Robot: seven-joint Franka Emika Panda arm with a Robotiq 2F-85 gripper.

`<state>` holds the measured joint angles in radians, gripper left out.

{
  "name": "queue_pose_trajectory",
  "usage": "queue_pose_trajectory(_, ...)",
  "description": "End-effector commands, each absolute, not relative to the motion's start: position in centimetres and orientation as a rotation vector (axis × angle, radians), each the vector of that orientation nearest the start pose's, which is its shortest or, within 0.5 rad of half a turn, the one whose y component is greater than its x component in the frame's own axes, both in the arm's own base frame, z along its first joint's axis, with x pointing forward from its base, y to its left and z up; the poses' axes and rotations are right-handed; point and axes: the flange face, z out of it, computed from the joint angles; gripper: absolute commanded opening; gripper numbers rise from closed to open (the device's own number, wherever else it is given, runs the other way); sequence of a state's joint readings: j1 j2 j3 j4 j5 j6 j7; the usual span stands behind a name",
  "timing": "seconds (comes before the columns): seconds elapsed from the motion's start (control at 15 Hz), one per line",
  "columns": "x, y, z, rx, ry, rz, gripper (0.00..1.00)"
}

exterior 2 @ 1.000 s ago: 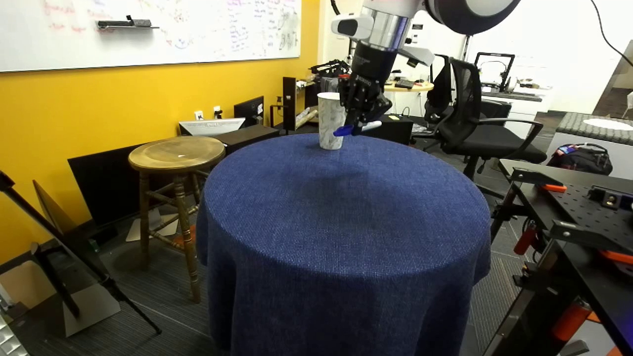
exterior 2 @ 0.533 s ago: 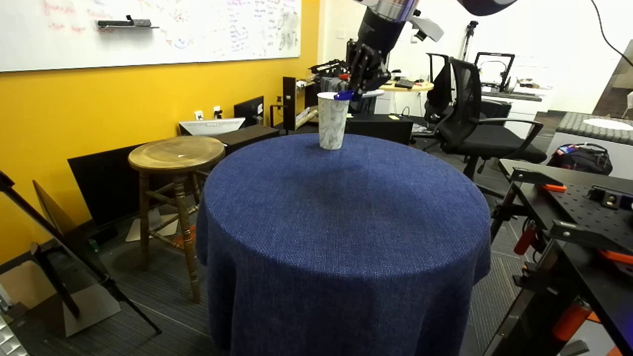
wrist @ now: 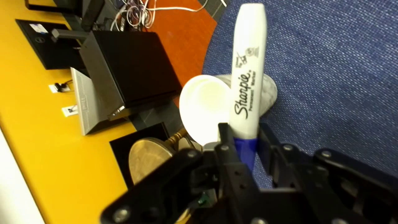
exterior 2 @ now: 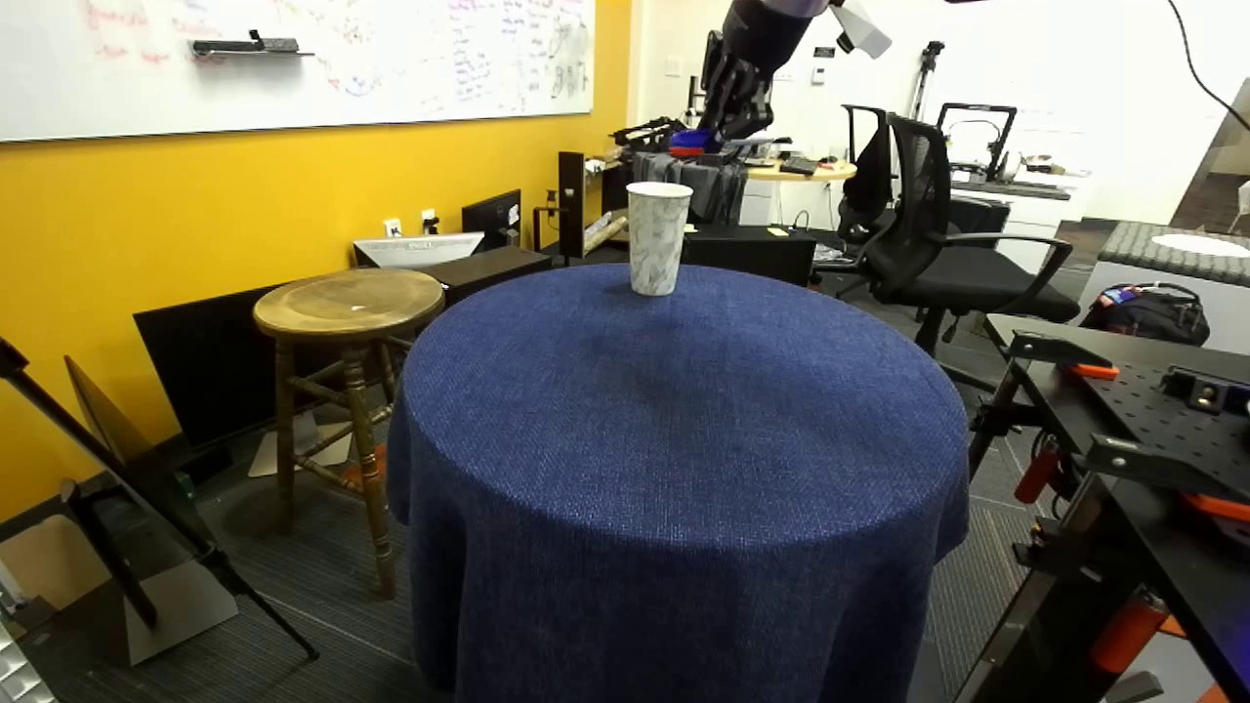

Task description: Pick the marker and put it in the cup

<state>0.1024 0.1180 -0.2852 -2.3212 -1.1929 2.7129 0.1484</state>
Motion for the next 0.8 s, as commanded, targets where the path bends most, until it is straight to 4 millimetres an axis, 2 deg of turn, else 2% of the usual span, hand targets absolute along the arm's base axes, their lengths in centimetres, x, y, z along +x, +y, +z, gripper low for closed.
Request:
queue_pose_trajectory(0.0,51.8,-6.6,32.3,2.257,0.815,0.193,0.06)
queue_pose_trajectory(0.47,51.5,-6.9,33.3,2.226,0.977,-0.039,0.06)
queue_pose_trajectory(0.73,51.6,-8.3,34.0,2.204,1.027,-0.180,0.06)
